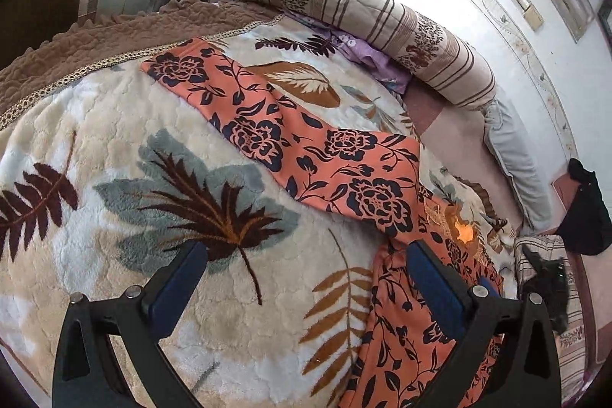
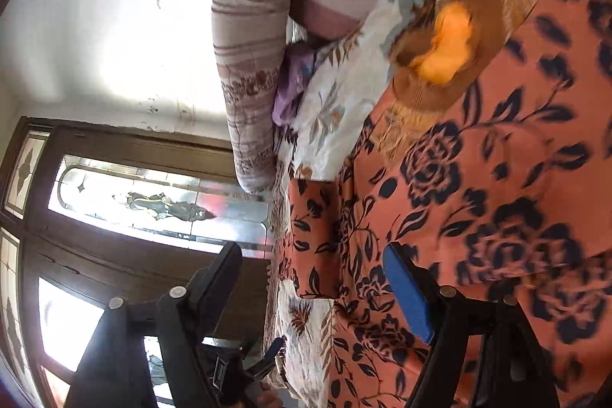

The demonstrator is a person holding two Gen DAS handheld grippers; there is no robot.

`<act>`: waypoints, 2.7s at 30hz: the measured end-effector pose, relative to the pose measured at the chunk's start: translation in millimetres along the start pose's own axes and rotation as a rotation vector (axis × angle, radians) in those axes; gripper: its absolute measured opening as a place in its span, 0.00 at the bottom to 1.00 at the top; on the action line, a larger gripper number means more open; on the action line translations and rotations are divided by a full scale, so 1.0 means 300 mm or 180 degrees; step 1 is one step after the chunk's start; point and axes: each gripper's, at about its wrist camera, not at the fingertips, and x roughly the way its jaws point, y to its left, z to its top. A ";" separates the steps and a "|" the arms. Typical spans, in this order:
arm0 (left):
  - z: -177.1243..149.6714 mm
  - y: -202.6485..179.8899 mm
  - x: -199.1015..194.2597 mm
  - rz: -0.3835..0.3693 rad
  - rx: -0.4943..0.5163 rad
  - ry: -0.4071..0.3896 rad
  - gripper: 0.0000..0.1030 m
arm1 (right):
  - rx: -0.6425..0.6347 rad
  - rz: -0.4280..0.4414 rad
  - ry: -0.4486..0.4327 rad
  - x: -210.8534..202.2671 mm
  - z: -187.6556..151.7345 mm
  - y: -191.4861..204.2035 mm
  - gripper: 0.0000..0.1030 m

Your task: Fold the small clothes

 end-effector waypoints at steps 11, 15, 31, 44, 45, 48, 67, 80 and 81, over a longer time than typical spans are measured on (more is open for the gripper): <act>0.131 0.142 0.039 -0.0296 -0.0546 -0.0052 1.00 | -0.0091 -0.0690 0.0487 0.243 -0.055 -0.084 0.75; 0.245 0.208 0.069 -0.0447 -0.0796 -0.0168 1.00 | -0.0661 -0.0861 0.0188 0.125 -0.099 0.018 0.72; 0.505 0.419 0.363 -0.0040 -0.1593 -0.0157 0.91 | -0.1285 -0.0983 -0.0137 0.020 -0.246 -0.064 0.75; 0.609 0.045 0.169 0.0356 -0.0146 -0.0373 0.04 | -0.1262 -0.0889 -0.0165 0.004 -0.249 -0.065 0.75; 0.606 -0.049 0.113 0.0247 0.0045 -0.0473 0.04 | -0.1252 -0.0884 -0.0162 0.002 -0.248 -0.063 0.75; 0.556 -0.389 -0.047 -0.0216 0.0684 -0.0687 0.04 | -0.1087 -0.0860 -0.0157 -0.022 -0.239 -0.051 0.75; -0.172 -0.858 0.340 -0.0421 0.1726 0.0731 0.80 | -0.0304 -0.0916 -0.1419 -0.795 -0.165 -0.104 0.84; -0.016 -0.341 0.240 -0.0020 0.0722 0.0489 0.80 | -0.0242 -0.2362 -0.0578 -0.485 0.109 -0.210 0.66; -0.020 -0.335 0.249 -0.0033 0.0709 0.0501 0.80 | -0.0283 -0.2478 -0.0553 -0.469 0.111 -0.201 0.63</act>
